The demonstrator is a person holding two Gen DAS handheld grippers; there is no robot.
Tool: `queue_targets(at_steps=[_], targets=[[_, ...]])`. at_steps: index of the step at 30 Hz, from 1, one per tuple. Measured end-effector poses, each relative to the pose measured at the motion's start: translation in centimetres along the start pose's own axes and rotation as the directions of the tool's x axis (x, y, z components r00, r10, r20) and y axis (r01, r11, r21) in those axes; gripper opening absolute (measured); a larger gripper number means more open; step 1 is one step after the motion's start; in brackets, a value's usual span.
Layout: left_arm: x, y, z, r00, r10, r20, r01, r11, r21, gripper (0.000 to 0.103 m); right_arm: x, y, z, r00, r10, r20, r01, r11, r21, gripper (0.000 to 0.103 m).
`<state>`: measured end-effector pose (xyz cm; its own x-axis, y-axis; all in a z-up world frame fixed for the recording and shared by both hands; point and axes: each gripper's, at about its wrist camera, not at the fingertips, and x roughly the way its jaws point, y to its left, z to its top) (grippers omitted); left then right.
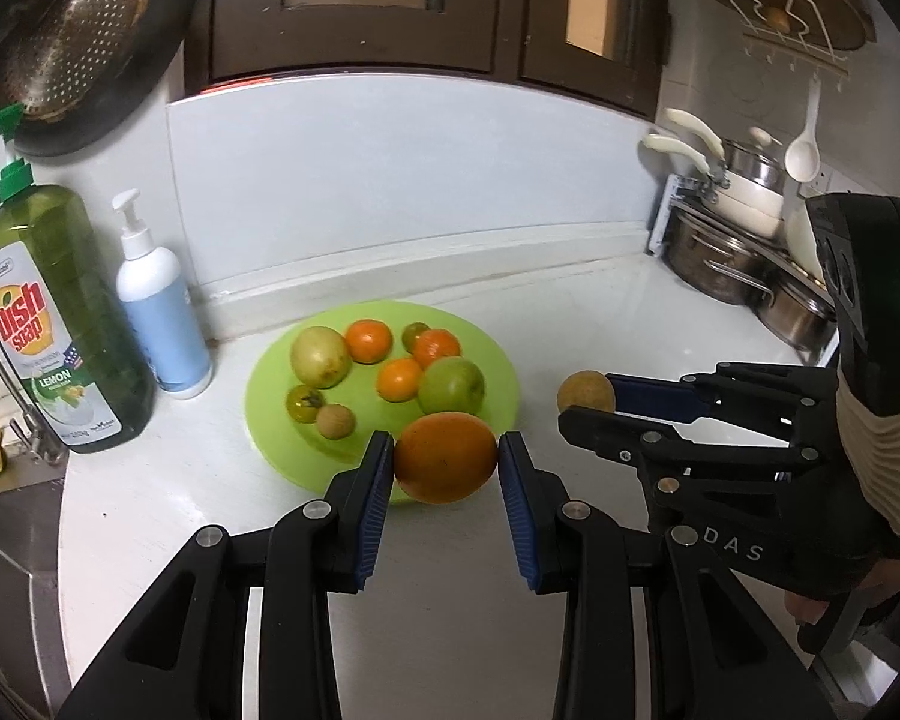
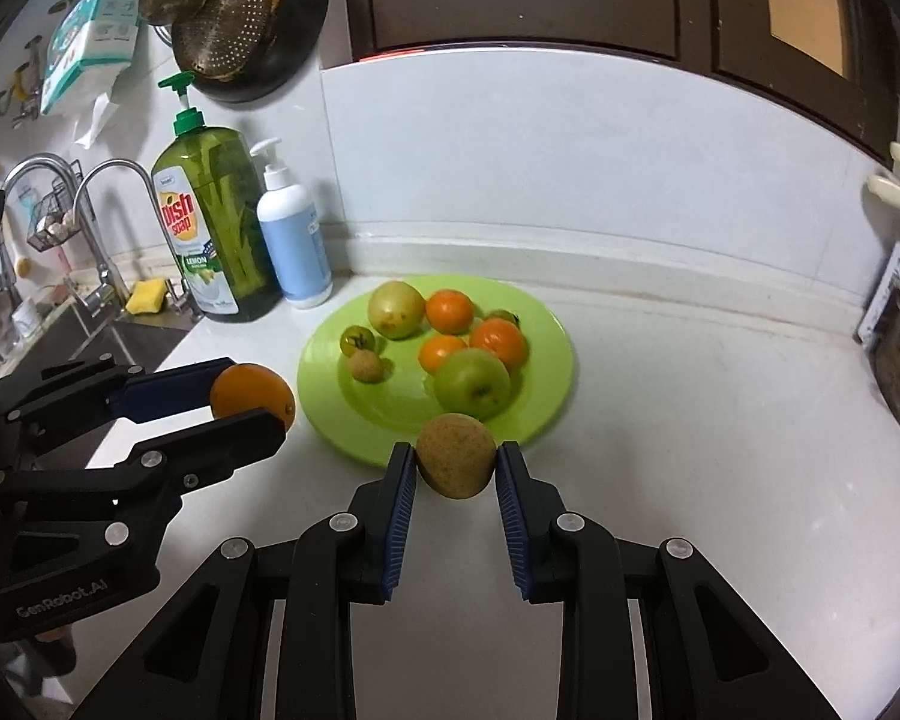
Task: Organize fruits
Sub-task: 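Carry the orange and brown fruit in both grippers over the plate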
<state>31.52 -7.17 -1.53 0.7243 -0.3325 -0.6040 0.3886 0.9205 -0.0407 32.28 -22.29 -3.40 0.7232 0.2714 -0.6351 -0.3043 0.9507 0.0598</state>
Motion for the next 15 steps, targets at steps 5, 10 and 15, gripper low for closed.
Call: queue_targets(at_steps=[5, 10, 15], targets=[[1.0, 1.6, 0.4, 1.000, 0.006, -0.022, -0.006, 1.000, -0.014, 0.036, 1.4, 0.9, 1.0, 1.000, 0.021, -0.007, -0.021, 1.000, 0.005, 0.029], [2.3, 3.3, 0.6, 0.999, 0.008, -0.042, -0.009, 1.000, -0.021, 0.036, 3.0, 1.6, 1.7, 0.999, 0.032, -0.021, -0.032, 0.999, 0.006, 0.029], [3.9, 4.7, 0.7, 0.997, 0.001, -0.071, -0.003, 1.000, -0.031, 0.036, 4.7, 1.9, 2.2, 0.999, 0.037, -0.039, -0.037, 0.999, 0.013, 0.029]])
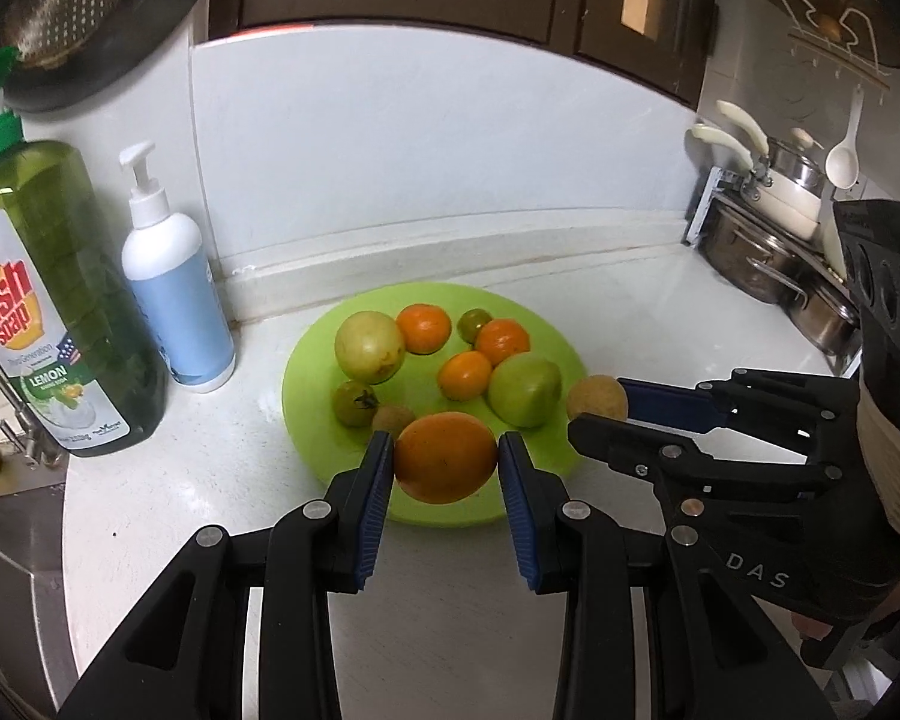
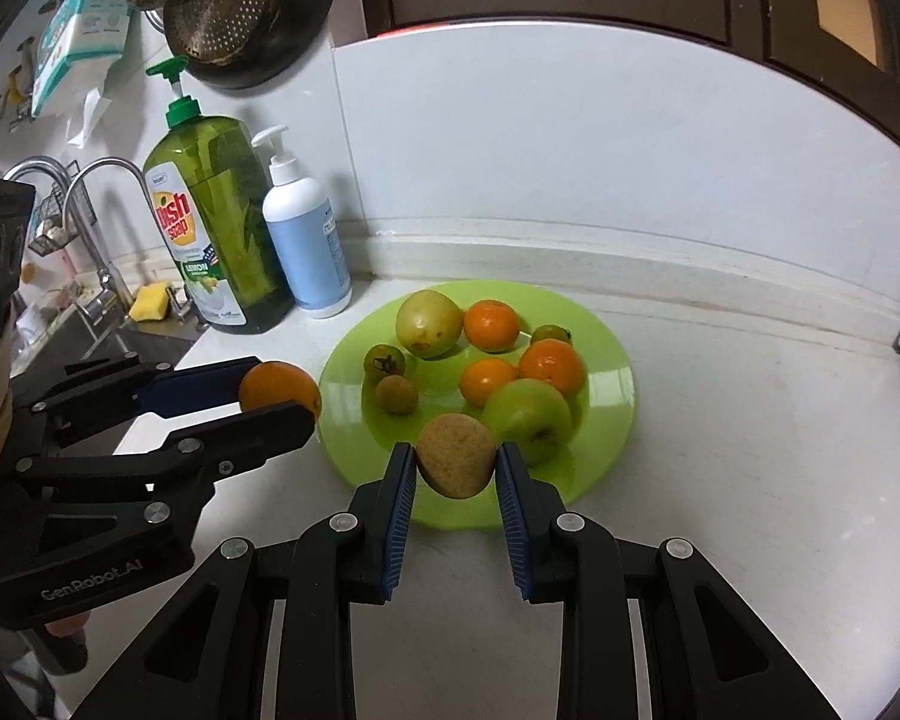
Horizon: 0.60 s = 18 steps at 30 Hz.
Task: Organize fruits
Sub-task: 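Carry the orange and brown fruit in both grippers over the plate, then lower both fruits onto the plate and open both grippers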
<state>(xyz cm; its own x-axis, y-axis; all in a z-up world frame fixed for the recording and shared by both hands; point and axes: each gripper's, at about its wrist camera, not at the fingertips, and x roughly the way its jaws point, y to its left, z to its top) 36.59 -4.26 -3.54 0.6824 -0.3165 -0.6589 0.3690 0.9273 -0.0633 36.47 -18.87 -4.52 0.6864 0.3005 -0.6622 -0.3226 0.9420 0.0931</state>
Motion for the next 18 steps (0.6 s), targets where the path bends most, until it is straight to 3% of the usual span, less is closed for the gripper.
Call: queue_targets(at_steps=[18], targets=[[5.2, 2.3, -0.2, 0.995, -0.030, -0.091, 0.026, 0.999, -0.046, 0.036, 4.8, -0.5, 0.5, 0.997, 0.024, -0.074, -0.022, 0.999, 0.036, 0.029]])
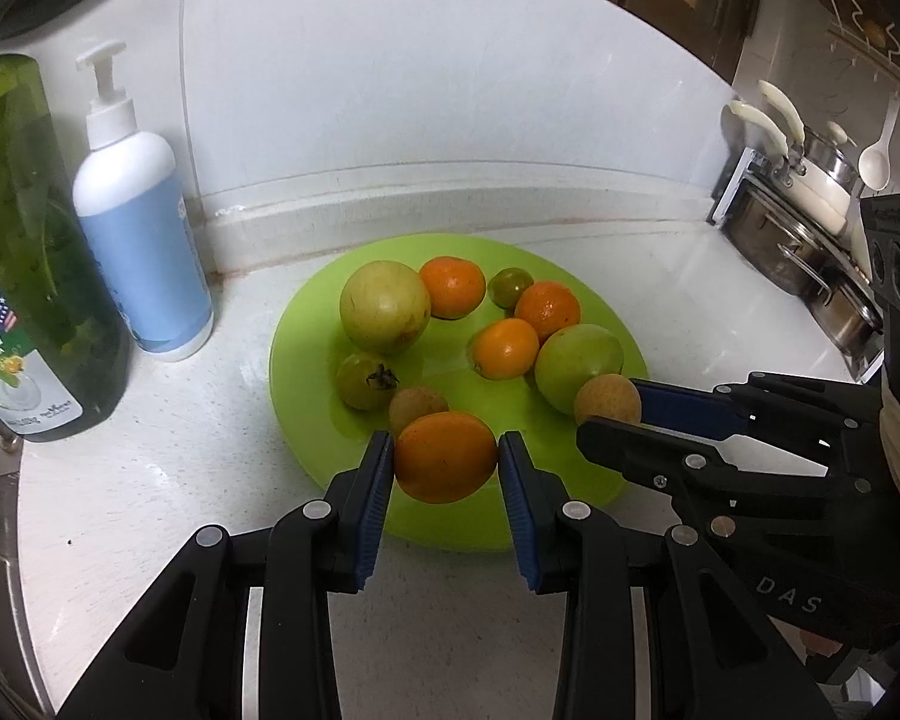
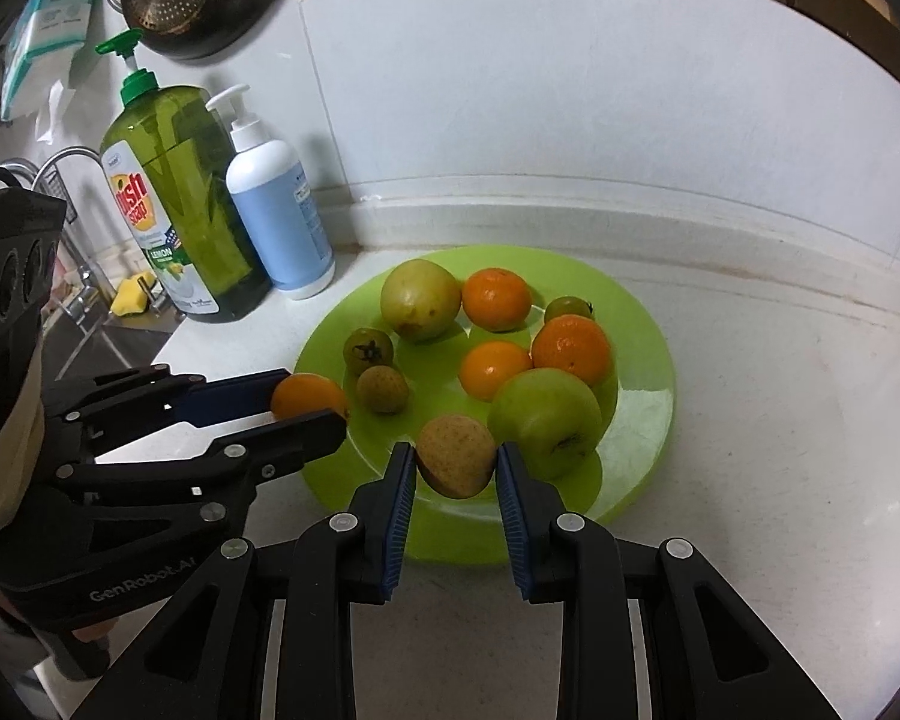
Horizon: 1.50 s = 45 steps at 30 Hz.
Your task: Organize fruits
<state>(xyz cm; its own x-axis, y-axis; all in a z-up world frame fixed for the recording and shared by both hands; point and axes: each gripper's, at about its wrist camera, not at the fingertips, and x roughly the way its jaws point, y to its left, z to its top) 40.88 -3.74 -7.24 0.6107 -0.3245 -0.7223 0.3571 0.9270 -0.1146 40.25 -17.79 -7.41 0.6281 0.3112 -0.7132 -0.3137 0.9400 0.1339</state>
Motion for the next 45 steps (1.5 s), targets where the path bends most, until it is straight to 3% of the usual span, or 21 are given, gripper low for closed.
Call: queue_targets(at_steps=[10, 17, 20, 27, 33, 41, 45], targets=[[0.4, 0.3, 0.2, 1.000, -0.003, 0.000, 0.003, 1.000, -0.001, 0.036, 0.8, -0.3, -0.1, 1.000, 0.001, -0.013, -0.001, 1.000, 0.014, 0.029], [-0.9, 0.4, -0.1, 0.999, 0.043, 0.018, -0.043, 0.999, -0.012, 0.040, 0.8, -0.2, -0.2, 1.000, -0.010, -0.006, 0.010, 1.000, 0.018, 0.029], [-1.8, 0.4, -0.2, 0.997, 0.074, 0.030, -0.074, 0.997, -0.018, 0.044, 0.4, -0.3, -0.2, 1.000, -0.022, 0.006, 0.022, 0.999, 0.029, 0.040], [-3.9, 0.1, -0.7, 0.991, 0.121, 0.058, -0.119, 0.992, -0.043, 0.052, -1.5, 0.0, -0.4, 0.999, -0.035, 0.037, 0.034, 0.999, 0.035, 0.040], [-6.3, -0.4, -1.6, 0.985, 0.154, 0.081, -0.148, 0.987, -0.066, 0.055, -4.2, 0.5, -1.0, 0.994, -0.067, 0.086, 0.063, 0.997, 0.048, 0.048], [-10.4, -1.3, -3.0, 0.973, 0.176, 0.150, -0.169, 0.984, -0.055, 0.068, -8.7, 2.2, -2.5, 0.979, -0.122, 0.161, 0.112, 0.991, 0.068, 0.056], [-13.3, -1.9, -4.0, 0.959, 0.206, 0.196, -0.201, 0.979, -0.045, 0.081, -11.2, 3.5, -4.0, 0.966, -0.168, 0.197, 0.152, 0.984, 0.095, 0.061]])
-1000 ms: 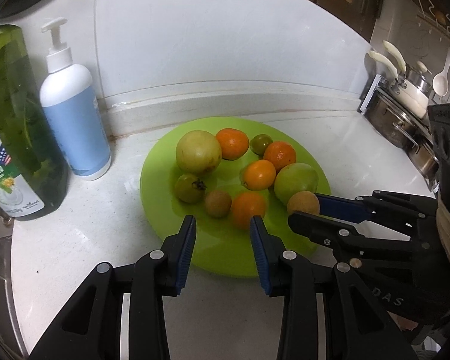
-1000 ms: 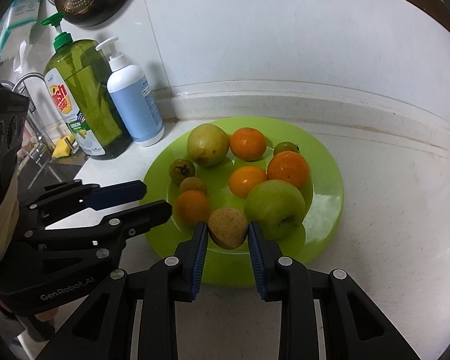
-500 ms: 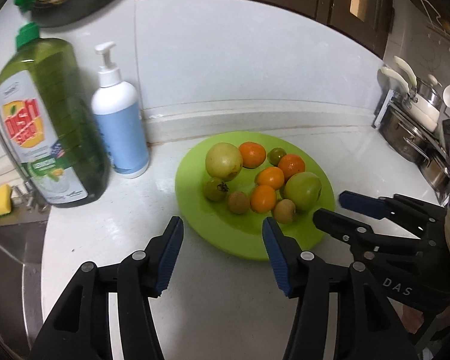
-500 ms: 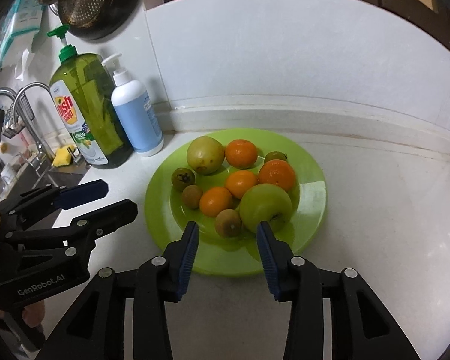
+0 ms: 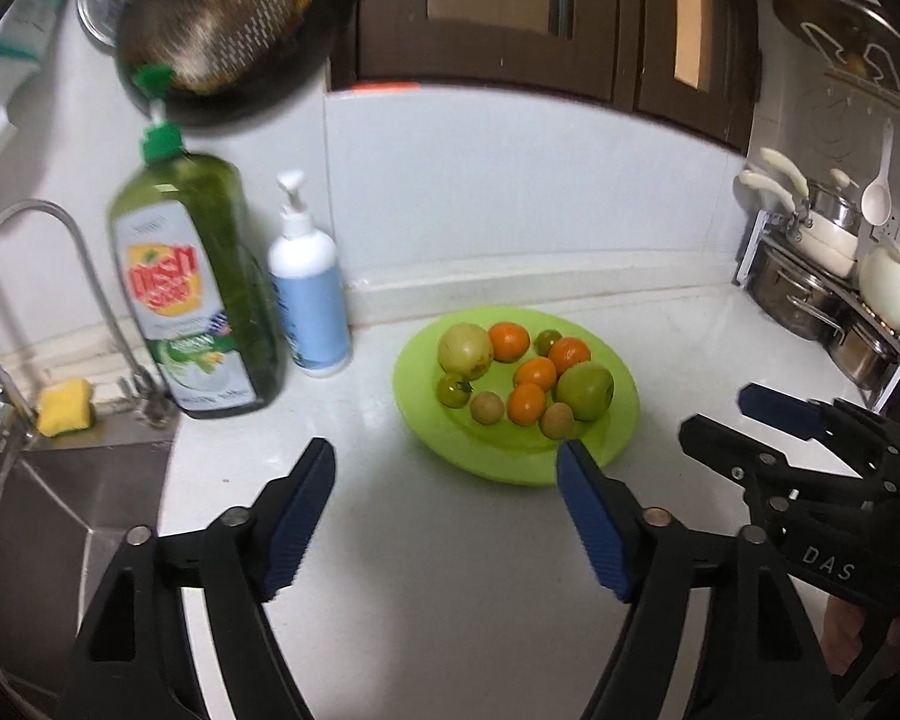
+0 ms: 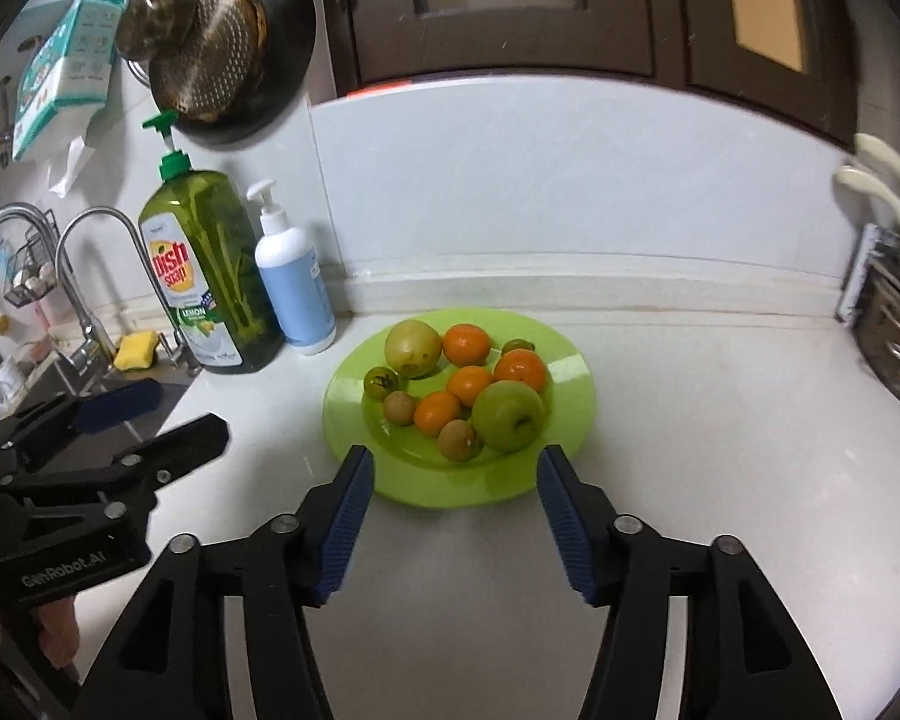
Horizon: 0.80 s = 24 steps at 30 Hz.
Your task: Organize fruits
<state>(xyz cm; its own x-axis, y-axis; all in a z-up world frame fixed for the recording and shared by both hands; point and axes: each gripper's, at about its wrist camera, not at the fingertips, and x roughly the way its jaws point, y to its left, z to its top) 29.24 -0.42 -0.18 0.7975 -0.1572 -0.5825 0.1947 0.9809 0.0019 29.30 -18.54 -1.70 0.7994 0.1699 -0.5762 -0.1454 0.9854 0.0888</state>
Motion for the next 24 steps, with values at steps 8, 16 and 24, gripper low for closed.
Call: queue_targets(at_steps=[8, 16, 24], targets=[[-4.8, -0.5, -1.7, 0.998, 0.005, 0.058, -0.007, 0.999, 0.039, 0.095, -5.1, 1.1, -2.4, 0.996, -0.063, 0.060, 0.061, 0.998, 0.028, 0.071], [-9.0, -1.6, -3.7, 0.994, 0.046, 0.103, -0.047, 0.999, 0.008, 0.103, -9.9, 1.1, -4.2, 0.990, -0.094, 0.101, 0.092, 0.995, 0.029, 0.079], [-13.2, -3.5, -6.0, 0.990, 0.082, 0.115, -0.076, 0.996, -0.051, 0.103, -14.0, 0.4, -6.2, 0.990, -0.080, 0.116, 0.082, 0.997, -0.010, 0.084]])
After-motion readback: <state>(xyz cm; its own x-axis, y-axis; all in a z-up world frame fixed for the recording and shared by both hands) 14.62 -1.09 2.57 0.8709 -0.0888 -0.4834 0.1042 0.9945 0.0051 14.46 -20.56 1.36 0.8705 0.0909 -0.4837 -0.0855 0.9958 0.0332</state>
